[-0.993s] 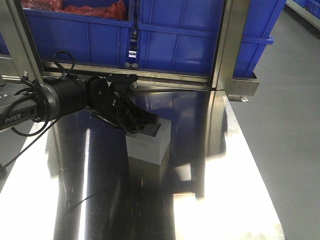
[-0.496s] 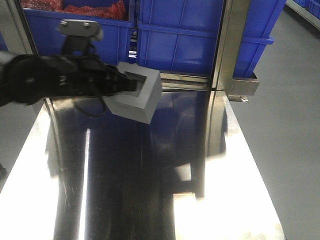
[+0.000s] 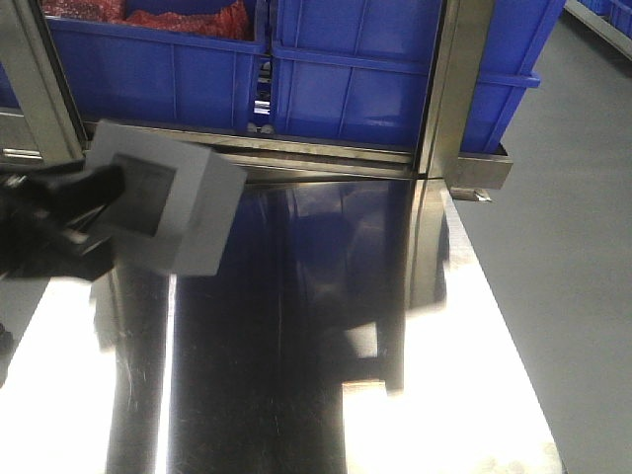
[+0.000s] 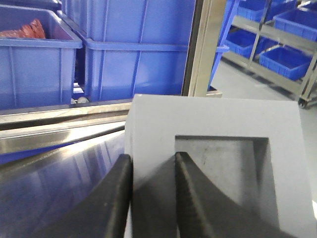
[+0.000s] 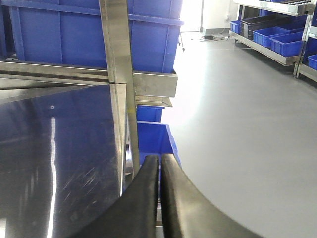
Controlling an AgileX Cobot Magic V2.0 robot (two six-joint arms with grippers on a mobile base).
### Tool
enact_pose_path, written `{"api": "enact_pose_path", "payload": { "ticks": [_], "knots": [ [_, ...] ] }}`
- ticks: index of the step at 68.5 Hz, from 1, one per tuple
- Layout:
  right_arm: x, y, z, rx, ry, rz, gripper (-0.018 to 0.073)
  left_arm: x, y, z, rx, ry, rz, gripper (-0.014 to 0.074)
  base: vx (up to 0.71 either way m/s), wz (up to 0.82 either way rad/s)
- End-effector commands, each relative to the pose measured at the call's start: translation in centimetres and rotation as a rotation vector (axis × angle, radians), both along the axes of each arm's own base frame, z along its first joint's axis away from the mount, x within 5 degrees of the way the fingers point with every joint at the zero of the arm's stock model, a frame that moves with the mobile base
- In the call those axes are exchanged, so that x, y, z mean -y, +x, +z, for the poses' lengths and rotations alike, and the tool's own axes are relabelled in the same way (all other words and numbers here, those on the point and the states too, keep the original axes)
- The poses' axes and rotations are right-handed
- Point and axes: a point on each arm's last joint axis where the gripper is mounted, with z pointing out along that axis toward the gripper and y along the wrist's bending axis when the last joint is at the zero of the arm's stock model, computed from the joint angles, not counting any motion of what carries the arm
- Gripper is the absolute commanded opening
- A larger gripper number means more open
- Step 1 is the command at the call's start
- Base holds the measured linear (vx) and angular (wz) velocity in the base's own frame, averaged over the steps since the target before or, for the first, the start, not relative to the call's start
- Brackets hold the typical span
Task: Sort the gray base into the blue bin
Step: 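Lift the gray block with the left gripper toward the robot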
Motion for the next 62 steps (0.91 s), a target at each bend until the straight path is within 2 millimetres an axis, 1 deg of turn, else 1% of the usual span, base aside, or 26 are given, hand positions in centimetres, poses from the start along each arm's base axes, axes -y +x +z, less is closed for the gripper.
{"api": "enact_pose_path", "payload": {
  "ticks": [1, 15, 23, 30, 37, 62],
  "knots": [
    [0.0, 0.0, 0.7, 0.081, -0.027, -0.005, -0.0005, -1.0, -2.2, 1.7, 0.202, -0.102, 0.009, -0.0004, 0.00, 0.00],
    [0.0, 0.0, 0.7, 0.081, -0.027, -0.005, -0.0005, -3.0, -6.3, -0.1, 0.324, -0.161, 0.016, -0.0004, 0.00, 0.00],
    [0.0, 0.0, 0.7, 0.081, -0.027, -0.005, -0.0005, -3.9, -8.1, -0.9, 0.368, -0.182, 0.017, -0.0004, 0.00, 0.00],
    [0.0, 0.0, 0.7, 0.081, -0.027, -0.005, -0.0005, -4.3, -9.1, -1.3, 0.392, -0.193, 0.016, -0.0004, 0.00, 0.00],
    [0.0, 0.0, 0.7, 0.081, -0.027, -0.005, -0.0005, -4.5, -9.6, -1.4, 0.387, -0.191, 0.014, -0.0004, 0.00, 0.00],
    [0.0, 0.0, 0.7, 0.081, -0.027, -0.005, -0.0005, -4.5, -9.6, -1.4, 0.392, -0.194, 0.015, 0.0000, 0.00, 0.00]
  ]
}}
